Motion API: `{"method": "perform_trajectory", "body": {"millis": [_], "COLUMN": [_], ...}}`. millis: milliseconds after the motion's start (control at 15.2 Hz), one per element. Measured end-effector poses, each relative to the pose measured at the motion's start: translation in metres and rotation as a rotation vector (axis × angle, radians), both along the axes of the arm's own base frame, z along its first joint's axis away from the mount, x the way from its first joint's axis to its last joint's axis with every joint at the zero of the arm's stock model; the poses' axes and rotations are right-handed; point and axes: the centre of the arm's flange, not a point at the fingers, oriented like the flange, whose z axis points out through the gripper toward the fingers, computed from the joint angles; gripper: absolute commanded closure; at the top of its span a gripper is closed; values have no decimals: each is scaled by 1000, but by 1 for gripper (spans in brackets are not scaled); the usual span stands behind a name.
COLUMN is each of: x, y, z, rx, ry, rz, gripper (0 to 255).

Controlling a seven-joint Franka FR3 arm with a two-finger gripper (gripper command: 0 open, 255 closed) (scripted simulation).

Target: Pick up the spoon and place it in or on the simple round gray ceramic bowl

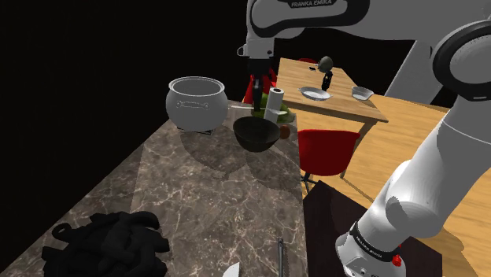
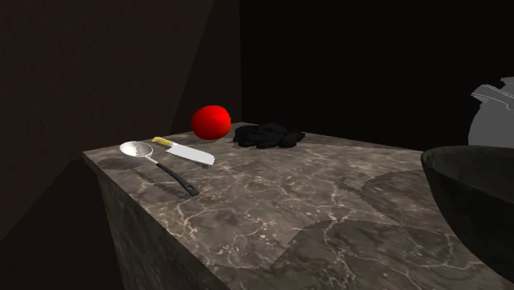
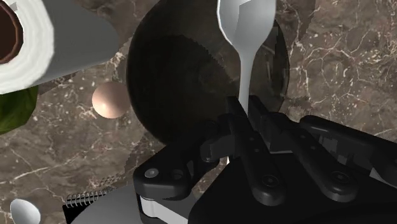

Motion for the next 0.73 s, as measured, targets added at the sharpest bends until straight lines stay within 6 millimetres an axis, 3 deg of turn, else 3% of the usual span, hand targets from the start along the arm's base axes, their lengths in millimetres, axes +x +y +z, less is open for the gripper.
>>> {"method": "perform_trajectory", "body": {"millis": [726], "x": [1], "y": [0], "z": [-57], "rx": [0], "ry": [0], "rz": [1], "gripper": [255]}}
